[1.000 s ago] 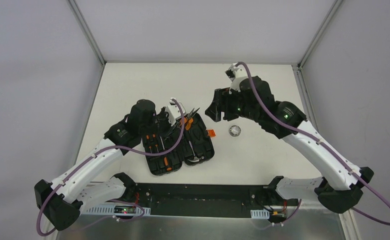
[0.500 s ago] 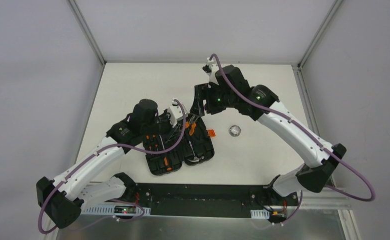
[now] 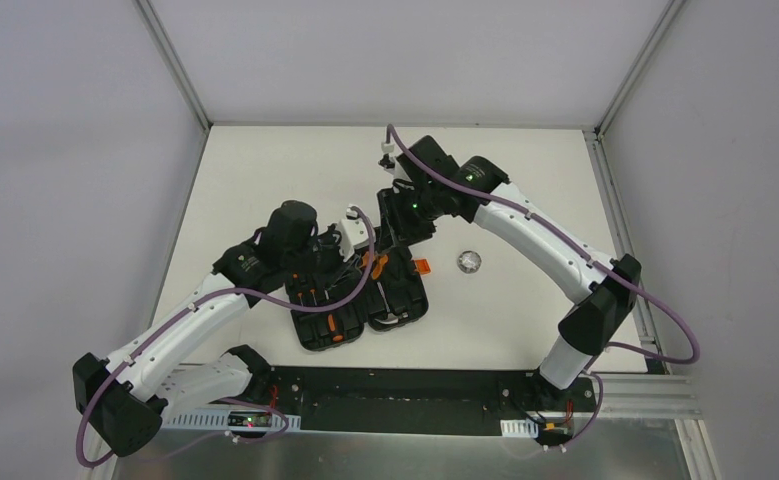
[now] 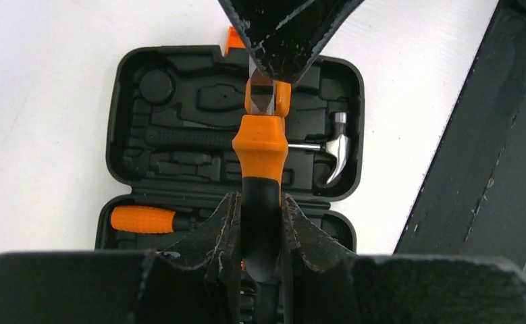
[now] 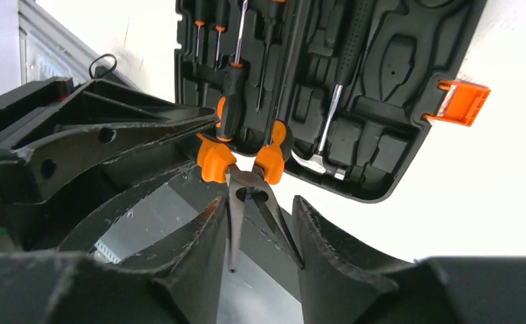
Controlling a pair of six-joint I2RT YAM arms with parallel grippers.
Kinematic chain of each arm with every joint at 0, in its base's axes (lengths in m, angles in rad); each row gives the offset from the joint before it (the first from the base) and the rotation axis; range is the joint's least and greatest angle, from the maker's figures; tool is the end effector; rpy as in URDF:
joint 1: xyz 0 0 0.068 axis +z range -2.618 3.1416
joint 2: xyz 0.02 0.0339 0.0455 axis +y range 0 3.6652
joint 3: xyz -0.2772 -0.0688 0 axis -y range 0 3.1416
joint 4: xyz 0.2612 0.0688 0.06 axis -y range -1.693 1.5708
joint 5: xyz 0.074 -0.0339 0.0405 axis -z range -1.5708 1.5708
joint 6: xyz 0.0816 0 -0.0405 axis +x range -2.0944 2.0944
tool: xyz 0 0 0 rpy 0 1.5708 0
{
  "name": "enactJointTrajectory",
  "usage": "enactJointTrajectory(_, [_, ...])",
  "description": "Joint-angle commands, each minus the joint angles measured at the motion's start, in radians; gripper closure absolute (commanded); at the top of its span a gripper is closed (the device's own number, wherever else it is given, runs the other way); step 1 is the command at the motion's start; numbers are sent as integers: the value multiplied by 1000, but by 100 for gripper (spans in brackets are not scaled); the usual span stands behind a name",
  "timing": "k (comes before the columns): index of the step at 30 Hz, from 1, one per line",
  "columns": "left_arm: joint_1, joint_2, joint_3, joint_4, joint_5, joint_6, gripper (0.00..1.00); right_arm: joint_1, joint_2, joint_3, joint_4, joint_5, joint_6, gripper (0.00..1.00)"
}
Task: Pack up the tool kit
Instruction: Place the pliers in the toolbox.
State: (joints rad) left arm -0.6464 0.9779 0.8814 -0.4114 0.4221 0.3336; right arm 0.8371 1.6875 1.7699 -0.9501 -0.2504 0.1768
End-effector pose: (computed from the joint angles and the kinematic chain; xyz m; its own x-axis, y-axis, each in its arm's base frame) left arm 0.1879 -0.1836 0.3058 -0.0933 0.4446 -0.8908 0.9163 0.3884 0.0979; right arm 0.2573 0.3155 0.3534 -0.6483 -0.4646 -0.6033 -0.7241 0.6211 0.2998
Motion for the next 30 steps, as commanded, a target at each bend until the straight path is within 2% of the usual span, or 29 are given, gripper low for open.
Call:
enactJointTrajectory(1, [2, -21, 36, 17, 33, 56, 100, -9, -5, -5, -73, -78, -14, 61])
enactJointTrajectory(9, [2, -21, 33, 16, 14, 76, 98, -40, -17, -96, -8, -186, 24, 95])
enactJointTrajectory(11, [2, -15, 39, 16, -6, 64, 76, -54, -36, -145, 41, -205, 62, 100])
enactJointTrajectory(12, [2, -12, 41, 15, -16, 59, 70, -64, -53, -181, 79, -215, 93, 100])
enactJointTrajectory(15, [2, -13, 47, 33, -66, 25, 57, -103, -110, -306, 226, -236, 197, 100])
enactJointTrajectory(20, [2, -40, 41, 120, -185, -103, 31, -146, -196, -497, 447, -221, 382, 100])
enactJointTrajectory(23, [2, -57, 42, 171, -320, -269, 16, -171, -250, -611, 621, -214, 517, 100])
enactJointTrajectory(24, [2, -60, 44, 181, -390, -383, 11, -177, -269, -652, 683, -204, 567, 100])
enactJointTrajectory(26, [3, -66, 37, 183, -525, -566, 8, -185, -311, -730, 807, -170, 617, 100])
enactJointTrajectory(27, [3, -71, 25, 184, -580, -657, 8, -186, -335, -773, 871, -142, 717, 100])
enactJointTrajectory(30, [3, -93, -41, 182, -706, -955, 7, -188, -404, -891, 1044, -64, 862, 100])
